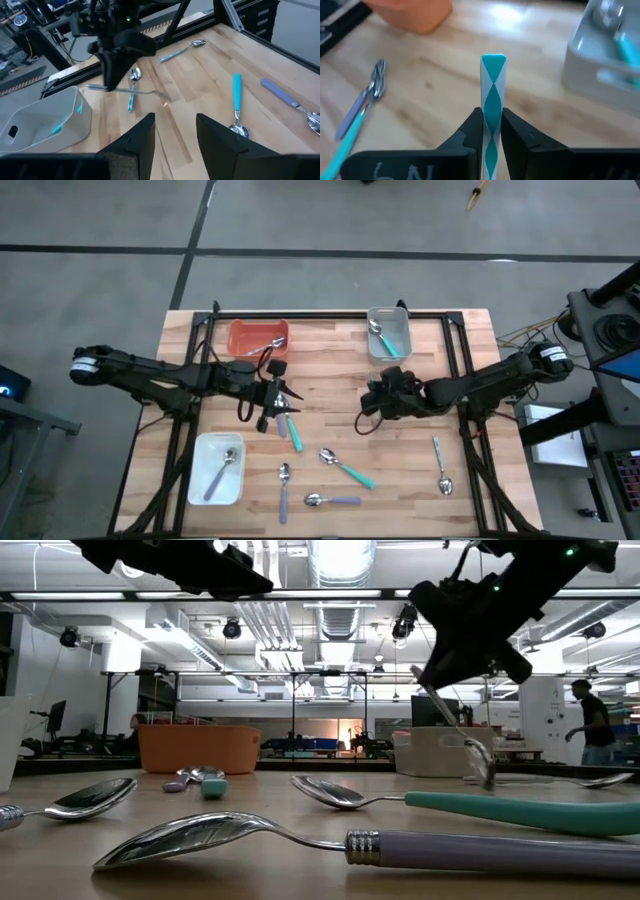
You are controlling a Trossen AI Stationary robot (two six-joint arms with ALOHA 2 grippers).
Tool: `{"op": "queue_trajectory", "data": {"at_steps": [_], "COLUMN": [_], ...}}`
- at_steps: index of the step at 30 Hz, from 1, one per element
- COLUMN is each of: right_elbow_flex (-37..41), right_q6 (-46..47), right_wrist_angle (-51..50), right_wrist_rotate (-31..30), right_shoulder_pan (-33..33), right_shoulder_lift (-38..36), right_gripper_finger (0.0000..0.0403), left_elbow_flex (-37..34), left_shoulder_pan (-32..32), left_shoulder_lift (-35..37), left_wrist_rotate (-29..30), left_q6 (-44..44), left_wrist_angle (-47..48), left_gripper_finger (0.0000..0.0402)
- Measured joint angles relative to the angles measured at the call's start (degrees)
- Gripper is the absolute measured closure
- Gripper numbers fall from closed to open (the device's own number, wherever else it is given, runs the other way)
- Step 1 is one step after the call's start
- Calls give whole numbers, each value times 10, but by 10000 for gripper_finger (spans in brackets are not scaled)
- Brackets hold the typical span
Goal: Sort silverware by color (type)
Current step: Put the bottom left blue patterned spoon into the orange bin
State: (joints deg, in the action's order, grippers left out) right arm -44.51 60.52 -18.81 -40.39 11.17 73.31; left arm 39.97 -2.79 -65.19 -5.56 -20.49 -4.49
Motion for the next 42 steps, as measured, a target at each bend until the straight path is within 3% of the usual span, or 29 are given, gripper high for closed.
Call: {"op": "queue_trajectory", "data": {"at_steps": [7, 14, 18, 21, 24, 29, 33, 42], "right_elbow_flex": [0, 0, 0, 0, 0, 0, 0, 0], "right_q6": [-94, -211, -326, -444, -535, -657, -680, -687], "right_wrist_angle": [66, 171, 276, 389, 475, 541, 581, 610], "right_wrist_rotate": [-93, -132, -136, -101, -22, 86, 146, 214], "right_shoulder_pan": [-1, -1, -8, -22, -39, -57, -76, -99], "right_shoulder_lift": [0, 0, 0, 0, 0, 0, 0, 0], "right_gripper_finger": [364, 364, 364, 364, 364, 364, 364, 364], "left_elbow_flex": [0, 0, 2, 17, 26, 25, 25, 25], "left_shoulder_pan": [2, 26, 59, 91, 118, 146, 149, 150], "left_shoulder_lift": [-1, -34, -55, -59, -64, -70, -72, -131], "left_wrist_rotate": [0, 0, 5, 7, -11, -69, -90, -90], "left_q6": [5, 29, 29, 32, 32, 43, 60, 111], "left_wrist_angle": [-17, -89, -90, -95, -101, -121, -158, -277], "left_gripper_finger": [278, 278, 278, 278, 278, 278, 278, 278]}}
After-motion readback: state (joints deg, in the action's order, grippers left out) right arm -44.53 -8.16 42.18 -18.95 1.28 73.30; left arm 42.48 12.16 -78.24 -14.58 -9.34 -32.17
